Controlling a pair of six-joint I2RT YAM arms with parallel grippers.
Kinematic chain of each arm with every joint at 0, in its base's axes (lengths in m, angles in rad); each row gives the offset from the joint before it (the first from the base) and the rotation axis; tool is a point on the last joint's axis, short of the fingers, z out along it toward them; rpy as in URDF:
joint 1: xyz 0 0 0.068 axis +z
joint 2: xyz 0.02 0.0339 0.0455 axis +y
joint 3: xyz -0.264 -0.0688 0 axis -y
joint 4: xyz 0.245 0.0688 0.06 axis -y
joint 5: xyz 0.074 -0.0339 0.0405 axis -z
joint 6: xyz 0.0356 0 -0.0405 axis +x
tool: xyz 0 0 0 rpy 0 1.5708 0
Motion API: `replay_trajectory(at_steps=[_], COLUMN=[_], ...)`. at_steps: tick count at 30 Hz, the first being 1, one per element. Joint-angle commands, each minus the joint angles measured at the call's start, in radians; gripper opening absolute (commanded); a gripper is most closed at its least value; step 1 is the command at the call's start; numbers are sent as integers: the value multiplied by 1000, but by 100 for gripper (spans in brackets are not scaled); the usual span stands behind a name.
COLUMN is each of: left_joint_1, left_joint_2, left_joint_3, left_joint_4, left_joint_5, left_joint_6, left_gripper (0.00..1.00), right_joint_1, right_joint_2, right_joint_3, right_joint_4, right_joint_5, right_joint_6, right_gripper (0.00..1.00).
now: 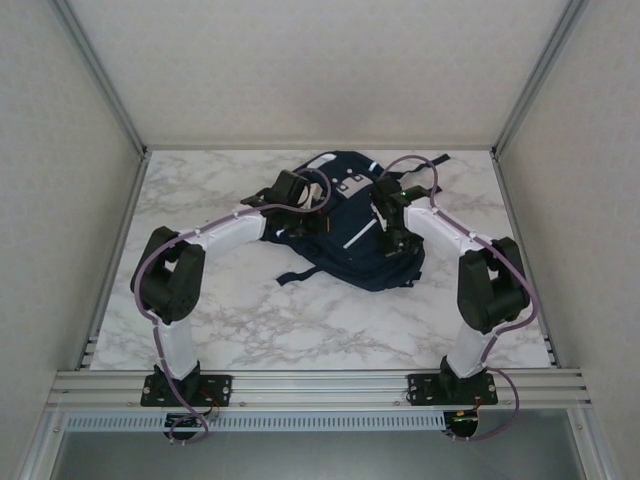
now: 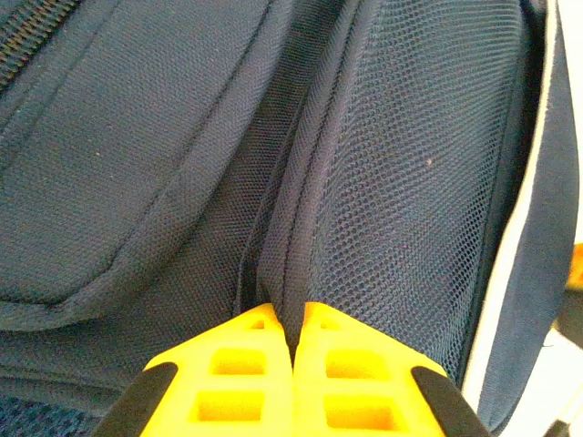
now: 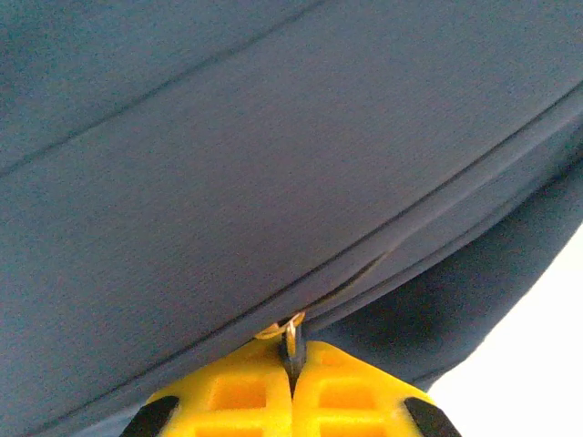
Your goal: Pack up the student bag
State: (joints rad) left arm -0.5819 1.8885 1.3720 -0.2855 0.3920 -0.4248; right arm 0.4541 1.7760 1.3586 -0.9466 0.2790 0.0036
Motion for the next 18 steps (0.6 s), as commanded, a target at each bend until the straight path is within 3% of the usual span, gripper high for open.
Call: replay_trajectory(at_steps=[1,6,9,15,18], left_joint_1=[63,126,180,261,258], left_joint_2=[-32,-22,5,129,126], left_joint_3=[33,82,121,348,372], left_joint_4=[-177,-204,-195,-319,-325], left_joint_5=[5,-12,-91,-240,-223], left_joint_6=[187,268,312,295,247], left_gripper=[0,0,0,6,10], right_joint_1=[-20,19,50,117,143], right_joint_2=[29,-66,-142,-211,-201], right_joint_3=[20,-97,-175,-280,-285], right_joint_4=[32,209,301,418,455], right_joint_5=[181,18,-95,-248,-320], right_joint_6=[-82,-130,-163,-234,-228], right_gripper=[0,0,0,0,0])
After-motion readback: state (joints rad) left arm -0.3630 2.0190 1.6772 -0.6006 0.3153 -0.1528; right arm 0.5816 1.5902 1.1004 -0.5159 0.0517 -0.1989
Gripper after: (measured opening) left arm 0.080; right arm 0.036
